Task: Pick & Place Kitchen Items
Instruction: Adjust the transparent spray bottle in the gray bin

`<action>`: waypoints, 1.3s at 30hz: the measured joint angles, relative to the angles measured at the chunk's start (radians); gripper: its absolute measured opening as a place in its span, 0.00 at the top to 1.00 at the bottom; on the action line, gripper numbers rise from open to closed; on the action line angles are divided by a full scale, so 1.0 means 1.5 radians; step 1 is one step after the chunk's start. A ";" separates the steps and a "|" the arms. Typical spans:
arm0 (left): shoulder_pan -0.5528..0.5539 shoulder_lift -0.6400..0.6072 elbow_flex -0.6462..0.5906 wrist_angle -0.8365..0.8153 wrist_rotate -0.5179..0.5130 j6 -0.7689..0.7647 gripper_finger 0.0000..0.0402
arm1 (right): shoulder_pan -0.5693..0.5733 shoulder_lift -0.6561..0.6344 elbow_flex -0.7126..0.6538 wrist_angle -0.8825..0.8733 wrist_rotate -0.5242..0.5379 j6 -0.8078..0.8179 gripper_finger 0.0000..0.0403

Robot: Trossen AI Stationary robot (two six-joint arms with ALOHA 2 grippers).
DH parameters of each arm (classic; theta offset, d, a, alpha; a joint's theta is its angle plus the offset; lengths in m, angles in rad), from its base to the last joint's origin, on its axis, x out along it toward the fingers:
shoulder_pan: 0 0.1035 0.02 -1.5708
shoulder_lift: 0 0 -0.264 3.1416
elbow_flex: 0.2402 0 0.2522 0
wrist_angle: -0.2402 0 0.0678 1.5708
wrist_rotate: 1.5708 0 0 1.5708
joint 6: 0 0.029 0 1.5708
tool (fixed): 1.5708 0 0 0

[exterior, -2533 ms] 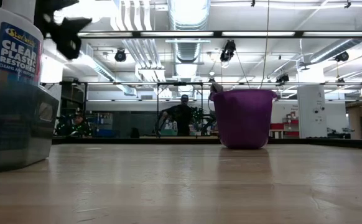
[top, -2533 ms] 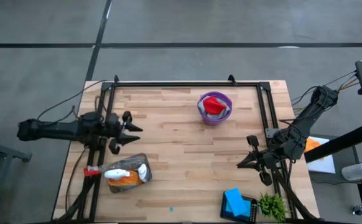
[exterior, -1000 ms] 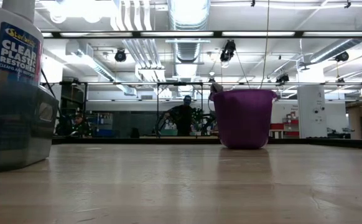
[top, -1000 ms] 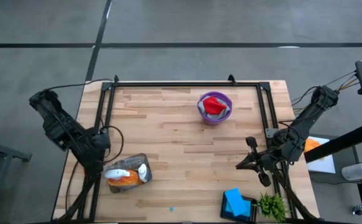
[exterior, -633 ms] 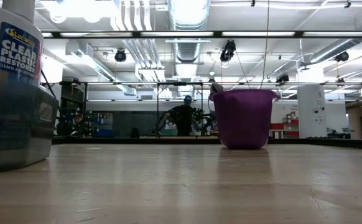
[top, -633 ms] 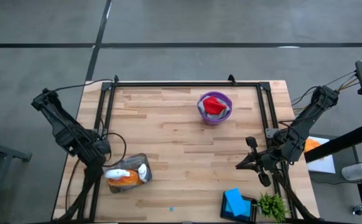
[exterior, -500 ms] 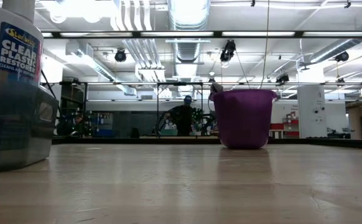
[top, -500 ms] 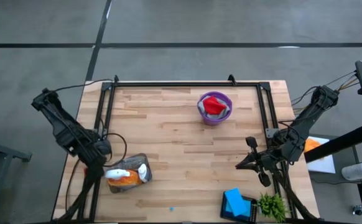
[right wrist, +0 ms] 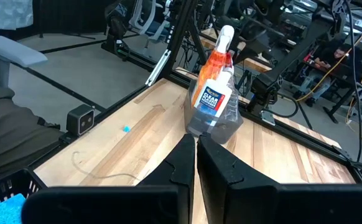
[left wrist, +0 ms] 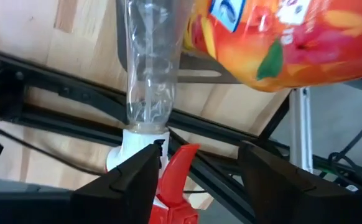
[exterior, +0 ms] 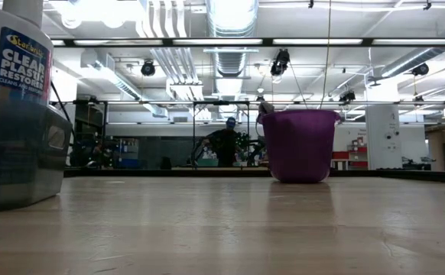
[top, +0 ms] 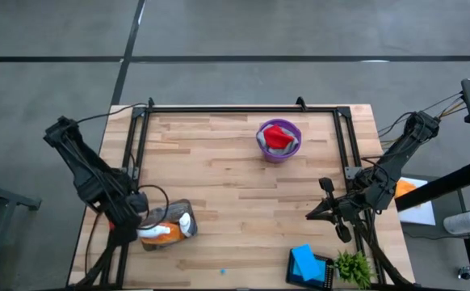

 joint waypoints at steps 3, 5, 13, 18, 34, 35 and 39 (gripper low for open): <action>-0.003 0.011 -0.001 -0.010 0.010 -0.006 0.48 | 0.000 0.000 0.000 0.000 0.000 0.000 0.96; -0.005 0.015 -0.001 -0.017 0.013 -0.007 0.48 | 0.000 -0.001 0.000 0.000 0.000 0.000 0.96; -0.009 0.018 -0.002 -0.017 0.028 -0.012 0.48 | 0.000 -0.001 0.000 0.000 0.000 0.000 0.96; -0.009 0.018 -0.002 -0.017 0.030 -0.012 0.48 | 0.000 -0.001 0.000 0.000 0.000 0.000 0.96; -0.009 0.035 -0.039 -0.019 0.069 -0.012 0.51 | 0.000 0.000 0.000 0.000 0.000 0.000 0.96; -0.009 0.035 -0.042 -0.019 0.078 -0.012 0.54 | 0.000 0.000 0.000 0.000 0.000 0.000 0.96; -0.010 0.035 -0.047 -0.020 0.095 -0.012 0.70 | 0.000 0.000 0.000 0.000 0.000 0.000 0.96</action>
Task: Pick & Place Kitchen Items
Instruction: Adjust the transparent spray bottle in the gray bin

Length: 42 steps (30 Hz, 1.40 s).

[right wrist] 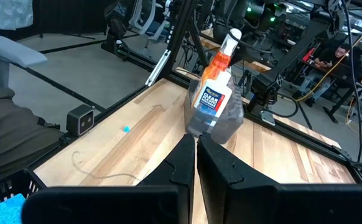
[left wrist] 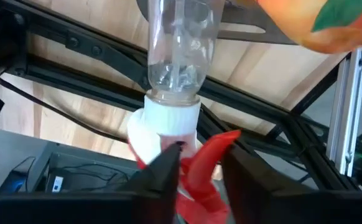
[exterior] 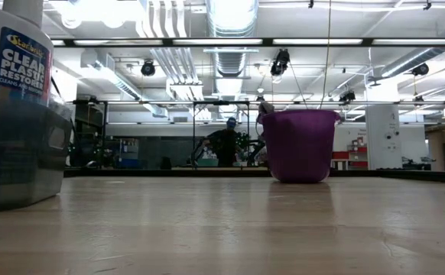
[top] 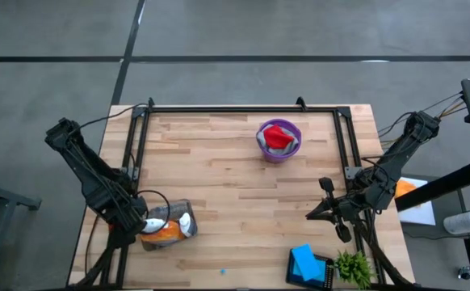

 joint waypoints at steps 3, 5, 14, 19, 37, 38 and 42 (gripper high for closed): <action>0.000 0.000 0.000 0.003 0.012 0.007 0.86 | 0.000 0.000 0.000 0.000 0.000 0.000 0.96; 0.000 0.000 0.002 0.005 0.028 0.010 0.95 | 0.000 0.000 0.000 0.000 0.000 0.000 0.96; 0.000 0.000 0.007 -0.024 0.085 -0.020 0.98 | 0.000 0.000 0.000 0.000 0.000 0.000 0.96; 0.000 0.000 0.007 -0.031 0.127 -0.022 0.99 | 0.000 0.000 0.000 0.000 0.000 0.000 0.96; 0.000 -0.001 0.061 -0.097 0.141 -0.069 0.99 | 0.000 0.001 0.000 0.000 0.000 -0.003 0.96; 0.000 -0.001 0.067 -0.097 0.138 -0.070 0.99 | 0.000 0.001 0.000 0.000 0.000 -0.003 0.96; 0.000 -0.001 0.108 -0.094 0.141 -0.070 0.99 | 0.000 0.001 0.000 0.000 0.000 -0.003 0.96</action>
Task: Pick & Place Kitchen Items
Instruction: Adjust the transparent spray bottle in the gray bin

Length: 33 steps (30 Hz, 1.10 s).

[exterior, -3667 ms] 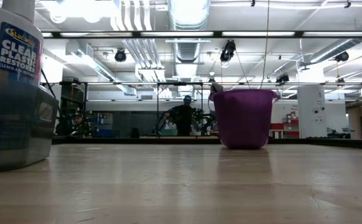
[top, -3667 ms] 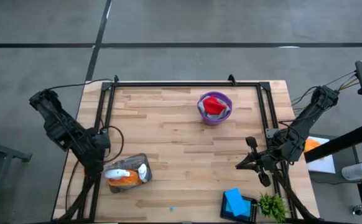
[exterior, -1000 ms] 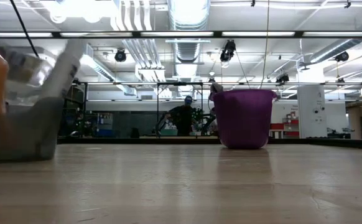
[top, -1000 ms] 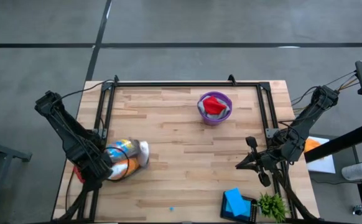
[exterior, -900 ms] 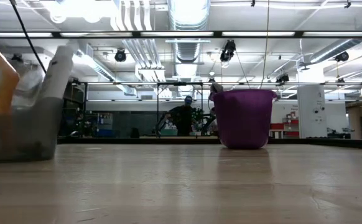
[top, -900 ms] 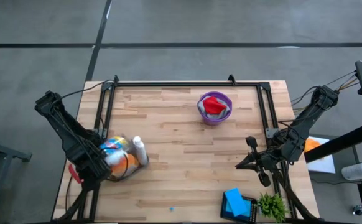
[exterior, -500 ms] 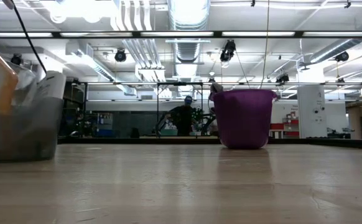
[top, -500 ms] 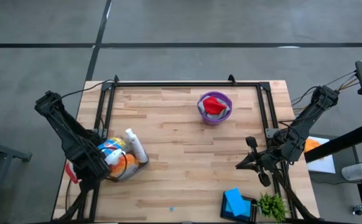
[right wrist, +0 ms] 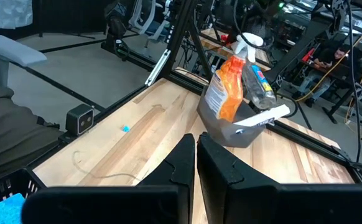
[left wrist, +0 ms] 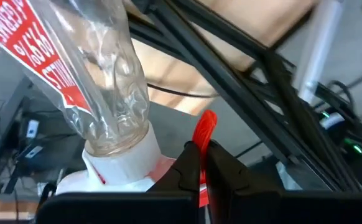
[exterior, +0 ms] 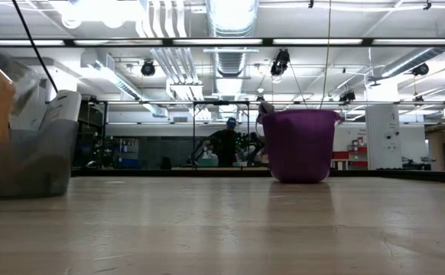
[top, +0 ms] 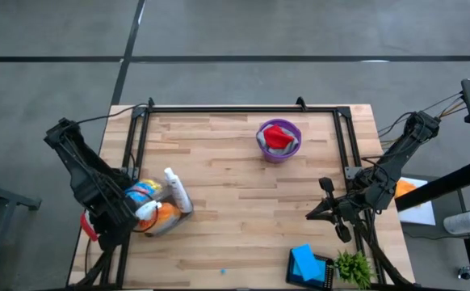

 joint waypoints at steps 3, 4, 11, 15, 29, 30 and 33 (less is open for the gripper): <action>0.012 0.000 0.041 0.000 0.001 0.003 0.95 | 0.000 0.000 0.000 0.000 0.000 0.000 0.96; 0.019 0.000 0.056 0.001 0.001 0.002 0.94 | 0.000 0.000 0.000 0.000 0.000 0.000 0.96; 0.082 -0.001 0.127 0.005 -0.001 -0.005 0.98 | 0.000 0.000 0.000 0.000 0.000 0.000 0.96; 0.127 -0.001 0.130 0.010 0.013 -0.002 0.98 | 0.000 0.000 0.000 0.000 0.000 0.000 0.96; 0.254 0.000 0.111 0.075 0.090 0.054 0.99 | 0.000 -0.001 0.000 0.000 0.000 0.000 0.96; 0.260 0.000 0.111 0.074 0.091 0.056 0.99 | 0.000 -0.001 0.000 0.000 0.000 0.000 0.96; 0.271 0.000 0.111 0.071 0.090 0.067 0.99 | 0.000 -0.001 0.000 0.000 0.000 0.000 0.96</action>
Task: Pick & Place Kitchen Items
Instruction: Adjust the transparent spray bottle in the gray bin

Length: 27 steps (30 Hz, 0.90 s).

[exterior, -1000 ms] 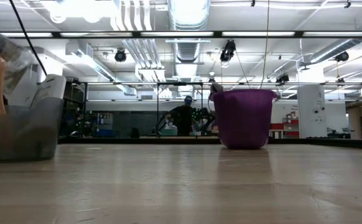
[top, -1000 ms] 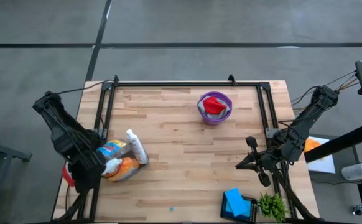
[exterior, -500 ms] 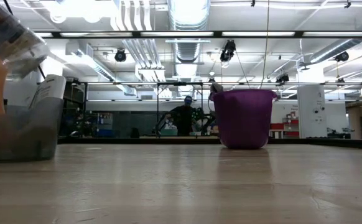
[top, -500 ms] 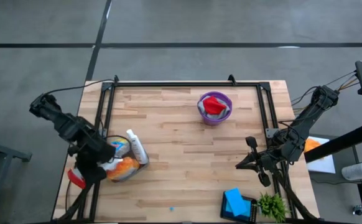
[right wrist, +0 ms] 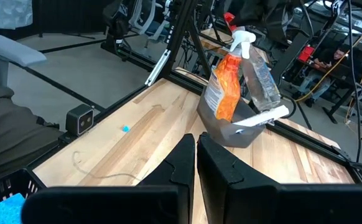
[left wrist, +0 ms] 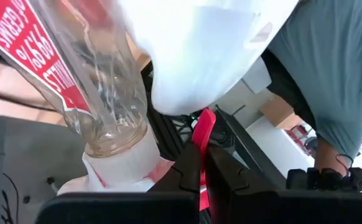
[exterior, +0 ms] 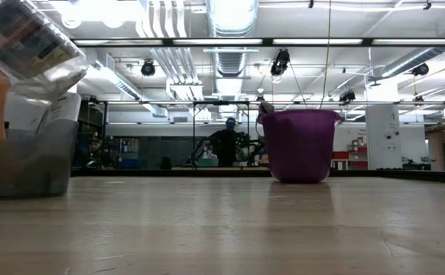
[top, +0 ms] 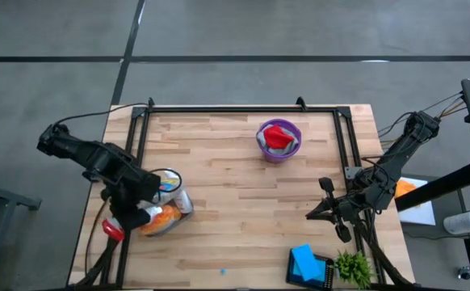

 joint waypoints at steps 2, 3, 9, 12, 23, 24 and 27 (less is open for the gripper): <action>0.001 0.000 0.000 0.000 -0.002 0.019 0.99 | 0.000 0.000 0.000 0.000 0.000 0.000 0.96; 0.001 0.000 0.000 0.001 -0.002 0.024 0.99 | 0.000 0.000 0.000 0.000 0.000 0.000 0.96; 0.001 0.000 0.000 0.001 -0.052 0.069 0.96 | 0.000 0.000 0.000 0.000 0.000 0.000 0.96; 0.001 0.000 0.000 -0.012 -0.090 0.074 0.89 | 0.000 0.000 0.000 0.000 0.000 0.000 0.96; 0.000 -0.002 -0.001 -0.061 -0.058 0.089 0.63 | 0.000 0.000 0.000 0.000 0.000 0.003 0.96; 0.000 -0.002 -0.001 -0.061 -0.057 0.094 0.61 | 0.000 0.000 0.000 0.000 0.000 0.003 0.96; 0.001 -0.002 -0.001 -0.061 -0.062 0.104 0.56 | 0.000 0.000 0.000 0.000 0.000 0.003 0.96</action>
